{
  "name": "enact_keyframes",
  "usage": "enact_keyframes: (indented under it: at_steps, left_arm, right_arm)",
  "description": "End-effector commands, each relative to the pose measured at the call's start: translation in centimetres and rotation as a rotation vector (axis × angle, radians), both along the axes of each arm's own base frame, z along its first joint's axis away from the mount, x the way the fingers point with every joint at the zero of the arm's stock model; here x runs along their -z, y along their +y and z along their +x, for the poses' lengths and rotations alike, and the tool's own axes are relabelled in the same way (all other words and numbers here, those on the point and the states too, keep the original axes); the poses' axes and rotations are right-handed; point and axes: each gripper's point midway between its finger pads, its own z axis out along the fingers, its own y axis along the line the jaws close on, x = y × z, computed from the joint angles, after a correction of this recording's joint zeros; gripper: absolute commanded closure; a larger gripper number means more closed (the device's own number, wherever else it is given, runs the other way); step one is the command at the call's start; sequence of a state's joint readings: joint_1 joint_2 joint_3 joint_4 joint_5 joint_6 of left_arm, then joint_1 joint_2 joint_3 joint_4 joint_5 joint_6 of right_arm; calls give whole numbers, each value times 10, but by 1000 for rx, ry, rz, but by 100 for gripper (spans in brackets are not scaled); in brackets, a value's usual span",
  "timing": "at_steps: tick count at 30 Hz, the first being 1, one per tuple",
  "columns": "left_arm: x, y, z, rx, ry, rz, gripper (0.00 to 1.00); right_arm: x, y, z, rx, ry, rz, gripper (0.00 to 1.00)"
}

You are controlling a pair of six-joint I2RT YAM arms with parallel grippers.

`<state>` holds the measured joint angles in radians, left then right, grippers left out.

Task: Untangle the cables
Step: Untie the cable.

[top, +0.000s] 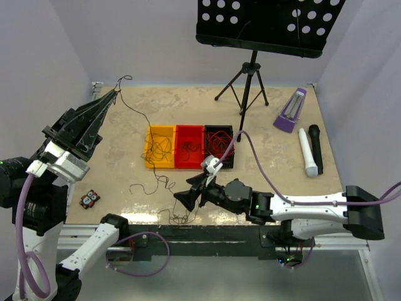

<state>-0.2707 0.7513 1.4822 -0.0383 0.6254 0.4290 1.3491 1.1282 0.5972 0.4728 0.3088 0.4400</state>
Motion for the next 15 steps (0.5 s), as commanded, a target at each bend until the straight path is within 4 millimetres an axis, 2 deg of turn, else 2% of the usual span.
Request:
enact_keyframes:
  at_steps: [1, 6, 9, 12, 15]
  left_arm:
    - [-10, 3, -15, 7, -31, -4, 100]
    - [-8, 4, -16, -4, -41, 6, 100]
    - [-10, 3, -17, 5, -43, -2, 100]
    - [-14, 4, -21, 10, -51, -11, 100]
    - [-21, 7, -24, 2, -60, -21, 100]
  right_arm:
    - [-40, 29, -19, -166, -89, 119, 23]
    - [-34, 38, -27, -222, -97, 116, 25]
    - [-26, 48, -22, -213, -89, 90, 32]
    - [-15, 61, -15, -201, -74, 67, 49]
    - [-3, 66, -4, -149, -42, 45, 82]
